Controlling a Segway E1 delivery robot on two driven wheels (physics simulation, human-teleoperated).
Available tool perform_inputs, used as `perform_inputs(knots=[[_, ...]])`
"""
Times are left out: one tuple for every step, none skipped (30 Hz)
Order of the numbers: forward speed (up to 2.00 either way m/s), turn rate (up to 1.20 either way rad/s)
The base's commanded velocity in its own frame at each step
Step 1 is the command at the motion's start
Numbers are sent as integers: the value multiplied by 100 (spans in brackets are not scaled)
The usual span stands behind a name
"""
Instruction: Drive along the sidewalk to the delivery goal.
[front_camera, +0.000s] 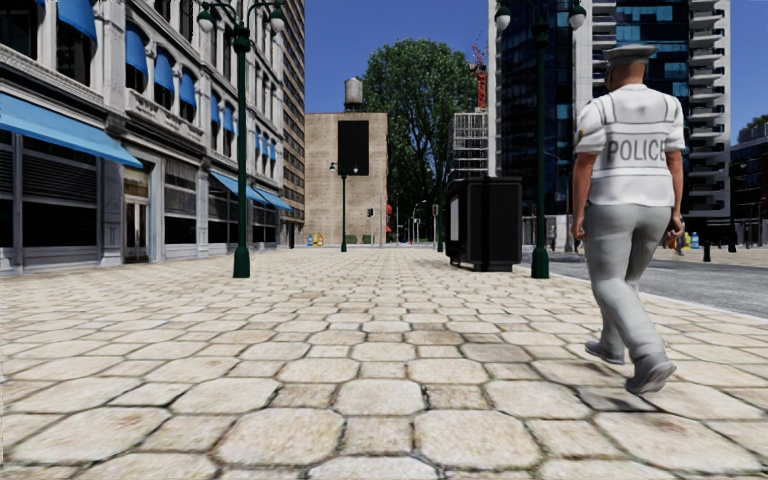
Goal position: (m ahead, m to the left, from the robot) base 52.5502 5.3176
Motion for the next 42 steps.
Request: perform_inputs(knots=[[200,0],[200,0],[200,0],[200,0],[200,0],[200,0],[200,0],[200,0],[200,0],[200,0],[200,0],[200,0],[200,0],[200,0],[200,0],[200,0],[200,0],[200,0],[200,0],[200,0],[200,0],[200,0],[200,0],[200,0],[200,0],[200,0],[200,0],[200,0],[200,0],[200,0],[200,0],[200,0],[200,0],[200,0],[200,0],[200,0],[200,0],[200,0],[200,0],[200,0],[200,0],[200,0]])
